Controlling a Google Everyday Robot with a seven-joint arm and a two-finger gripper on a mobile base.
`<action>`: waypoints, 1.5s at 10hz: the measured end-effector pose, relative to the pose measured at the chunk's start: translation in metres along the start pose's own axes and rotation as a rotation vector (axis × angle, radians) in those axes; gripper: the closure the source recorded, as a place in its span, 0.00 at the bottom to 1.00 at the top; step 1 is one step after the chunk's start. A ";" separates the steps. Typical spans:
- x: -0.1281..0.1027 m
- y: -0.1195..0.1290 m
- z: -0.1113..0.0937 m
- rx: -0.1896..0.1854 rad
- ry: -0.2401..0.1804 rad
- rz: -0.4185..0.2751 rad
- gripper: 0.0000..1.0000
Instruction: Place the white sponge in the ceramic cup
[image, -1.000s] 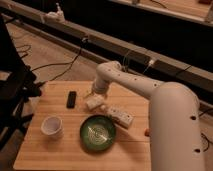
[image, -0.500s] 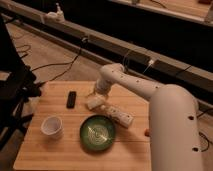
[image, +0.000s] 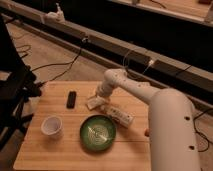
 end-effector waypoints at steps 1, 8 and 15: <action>-0.006 -0.001 0.008 -0.002 -0.025 -0.018 0.49; -0.016 -0.004 0.011 -0.032 -0.070 -0.067 1.00; 0.018 -0.054 -0.078 -0.087 0.094 -0.205 1.00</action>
